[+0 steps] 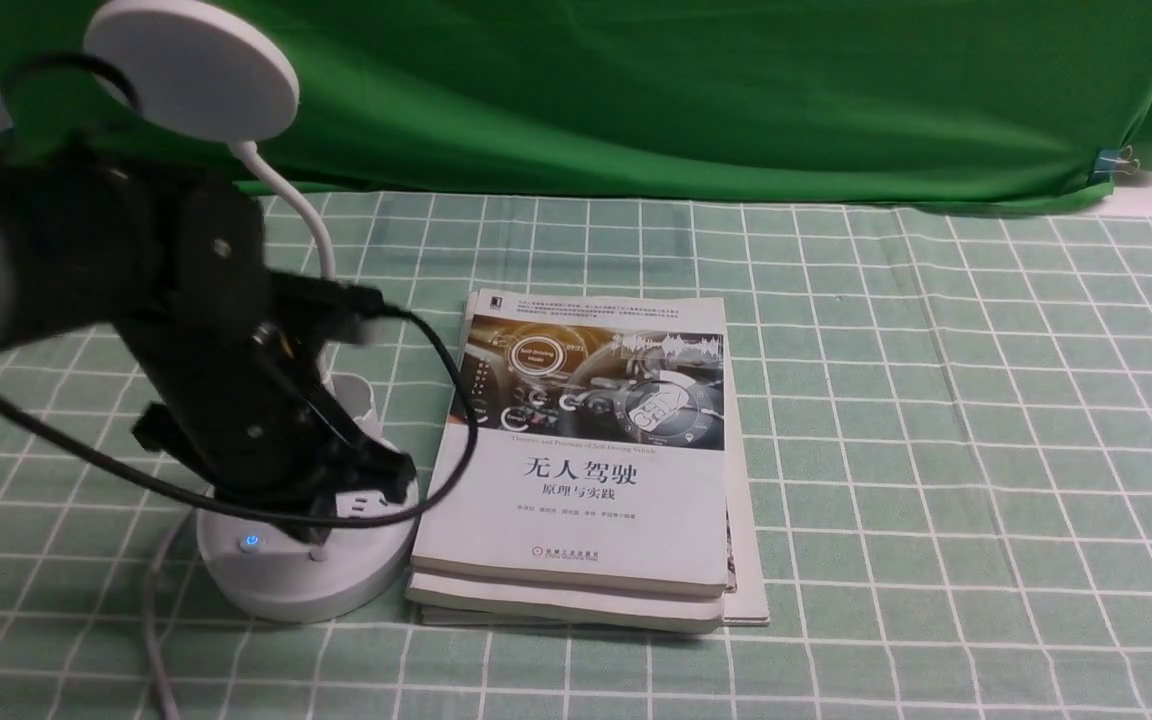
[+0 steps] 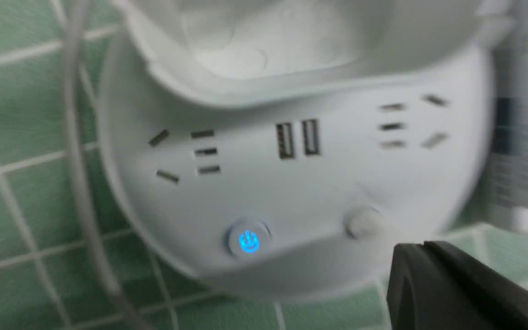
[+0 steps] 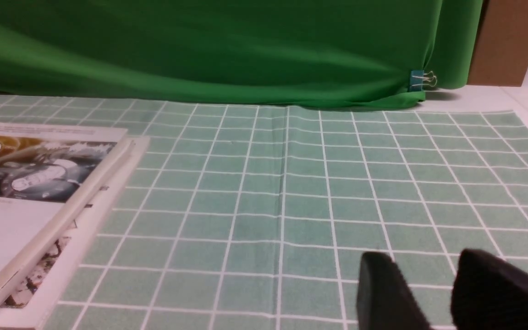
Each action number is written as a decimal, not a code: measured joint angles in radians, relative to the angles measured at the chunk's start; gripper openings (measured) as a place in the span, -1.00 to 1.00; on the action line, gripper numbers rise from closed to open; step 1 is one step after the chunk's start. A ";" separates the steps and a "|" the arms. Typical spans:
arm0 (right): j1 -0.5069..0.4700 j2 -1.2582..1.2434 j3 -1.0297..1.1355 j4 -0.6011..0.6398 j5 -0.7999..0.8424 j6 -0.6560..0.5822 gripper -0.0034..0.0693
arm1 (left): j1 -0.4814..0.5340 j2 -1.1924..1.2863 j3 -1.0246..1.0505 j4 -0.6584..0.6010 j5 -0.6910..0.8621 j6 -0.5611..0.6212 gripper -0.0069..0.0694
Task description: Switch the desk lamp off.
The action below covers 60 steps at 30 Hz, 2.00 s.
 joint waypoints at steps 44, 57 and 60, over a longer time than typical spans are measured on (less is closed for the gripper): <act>0.000 0.000 0.000 0.000 0.000 0.000 -0.24 | -0.029 -1.453 1.002 -0.100 -0.740 -0.030 -0.82; 0.000 0.000 0.000 0.000 0.000 0.000 -0.24 | 0.182 -1.551 1.118 -0.073 -0.823 -0.031 -0.82; 0.000 0.000 0.000 0.000 0.000 0.000 -0.24 | 0.257 -1.615 1.133 -0.070 -0.820 -0.034 -0.82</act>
